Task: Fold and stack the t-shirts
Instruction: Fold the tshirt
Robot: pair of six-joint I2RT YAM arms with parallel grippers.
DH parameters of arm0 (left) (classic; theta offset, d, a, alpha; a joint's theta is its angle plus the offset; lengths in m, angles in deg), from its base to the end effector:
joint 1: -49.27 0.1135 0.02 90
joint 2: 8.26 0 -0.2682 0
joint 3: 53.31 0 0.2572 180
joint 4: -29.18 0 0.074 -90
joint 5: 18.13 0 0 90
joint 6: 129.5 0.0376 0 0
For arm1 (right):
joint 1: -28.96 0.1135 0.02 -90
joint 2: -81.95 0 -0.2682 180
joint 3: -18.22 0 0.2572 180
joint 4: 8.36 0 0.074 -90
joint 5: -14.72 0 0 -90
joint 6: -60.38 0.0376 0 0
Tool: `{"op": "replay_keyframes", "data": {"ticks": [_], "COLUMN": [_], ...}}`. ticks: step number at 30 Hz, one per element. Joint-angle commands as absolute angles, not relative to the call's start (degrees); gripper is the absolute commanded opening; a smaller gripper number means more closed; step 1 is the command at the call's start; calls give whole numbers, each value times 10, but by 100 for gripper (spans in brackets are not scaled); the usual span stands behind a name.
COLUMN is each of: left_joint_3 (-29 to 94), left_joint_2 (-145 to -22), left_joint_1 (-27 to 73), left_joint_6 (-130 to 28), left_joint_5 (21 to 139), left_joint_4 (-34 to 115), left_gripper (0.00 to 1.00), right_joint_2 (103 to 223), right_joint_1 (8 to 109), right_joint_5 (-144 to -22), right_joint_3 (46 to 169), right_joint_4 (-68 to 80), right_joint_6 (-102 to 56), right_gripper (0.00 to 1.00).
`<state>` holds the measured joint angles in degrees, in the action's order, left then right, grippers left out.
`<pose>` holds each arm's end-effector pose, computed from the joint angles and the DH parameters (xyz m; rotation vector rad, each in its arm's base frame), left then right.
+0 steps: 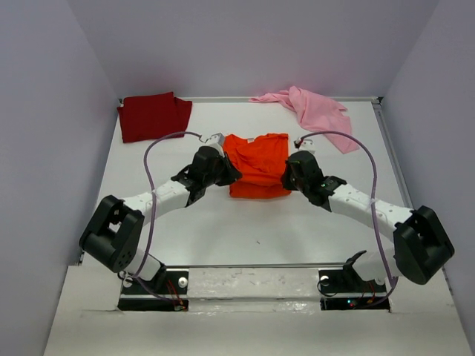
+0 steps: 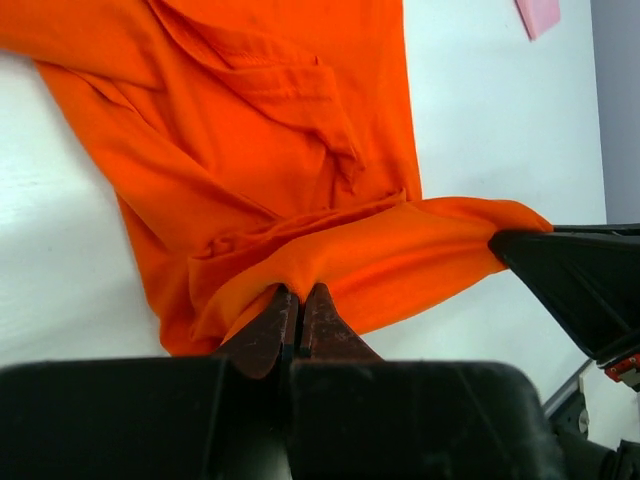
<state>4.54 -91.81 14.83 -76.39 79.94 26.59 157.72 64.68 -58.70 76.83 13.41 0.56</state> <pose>0.2642 -0.1875 0.2248 0.0528 2.0952 -0.9262 0.2380 0.1579 0.2284 0.0473 2.2340 0.3067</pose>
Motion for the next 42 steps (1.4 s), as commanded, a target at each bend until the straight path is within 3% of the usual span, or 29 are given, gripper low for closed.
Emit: {"op": "replay_keyframes", "data": {"ticks": [1, 17, 40, 41, 42], "left_joint_3": [91, 218, 460, 467, 469], "left_joint_2": [-925, -1023, -1210, -1220, -1228], "left_joint_1": [182, 240, 287, 290, 294], "left_joint_6": [-726, -704, -701, -705, -711], "left_joint_5": [788, 814, 829, 830, 836], "left_joint_4": [263, 276, 344, 348, 350], "left_gripper": [0, 0, 0, 6, 30], "right_joint_2": [1617, 1787, 1984, 1997, 2022], "right_joint_1": [646, 635, 578, 578, 578], "right_joint_5": [-503, -438, -468, -470, -469], "right_joint_3": [826, 1023, 1217, 1222, 1238], "right_joint_4": [84, 59, 57, 57, 62], "right_joint_6": [-19, -83, -109, -107, -103], "right_gripper": [0, 0, 0, 0, 7]}}
